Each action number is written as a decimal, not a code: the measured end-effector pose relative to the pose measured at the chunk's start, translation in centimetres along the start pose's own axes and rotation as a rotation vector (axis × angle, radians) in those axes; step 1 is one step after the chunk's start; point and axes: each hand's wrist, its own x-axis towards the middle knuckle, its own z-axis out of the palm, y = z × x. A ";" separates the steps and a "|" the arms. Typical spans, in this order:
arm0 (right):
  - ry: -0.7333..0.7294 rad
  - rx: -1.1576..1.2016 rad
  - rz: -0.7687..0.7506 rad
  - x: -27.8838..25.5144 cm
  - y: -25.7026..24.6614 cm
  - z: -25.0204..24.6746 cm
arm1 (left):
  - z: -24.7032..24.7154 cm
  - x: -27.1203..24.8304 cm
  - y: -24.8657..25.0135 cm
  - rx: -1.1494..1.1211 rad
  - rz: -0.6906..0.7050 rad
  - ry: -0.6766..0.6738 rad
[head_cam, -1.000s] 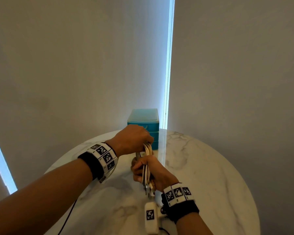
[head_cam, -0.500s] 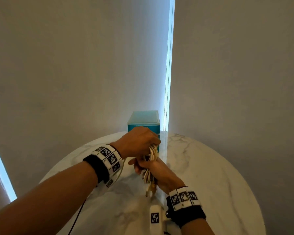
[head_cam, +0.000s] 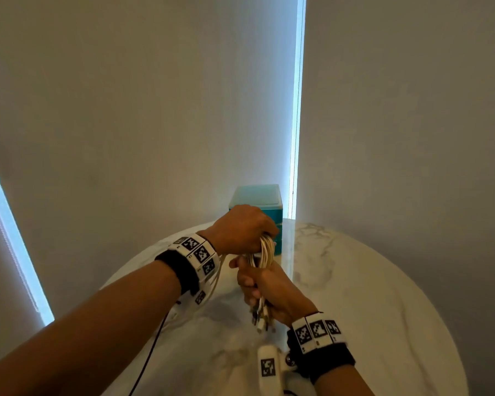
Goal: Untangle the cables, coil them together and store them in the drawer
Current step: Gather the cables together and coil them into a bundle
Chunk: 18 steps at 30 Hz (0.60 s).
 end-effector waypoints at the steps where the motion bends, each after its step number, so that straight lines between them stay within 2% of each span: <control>1: 0.007 -0.052 0.025 0.0 -0.1 0.2 | -0.2 0.1 -0.2 0.023 -0.015 -0.044; 5: 0.076 -0.295 0.138 0.5 0.4 0.2 | -0.9 0.2 -0.7 0.157 -0.049 -0.169; 7: 0.177 -0.376 0.124 1.3 0.9 0.3 | -0.8 0.3 -0.8 0.165 -0.082 -0.187; 9: 0.210 -0.324 0.074 1.8 1.1 0.2 | -0.5 0.4 -0.9 0.132 -0.129 -0.188; 11: 0.167 -0.282 0.014 1.6 1.3 -0.1 | -0.2 0.2 -0.8 0.019 -0.168 -0.219; 15: 0.070 -0.115 0.027 0.8 0.7 0.2 | 0.0 -0.3 0.1 -0.471 -0.261 -0.367; 18: 0.086 0.013 0.005 1.1 0.2 1.4 | -0.1 -0.4 0.4 -0.612 -0.319 -0.347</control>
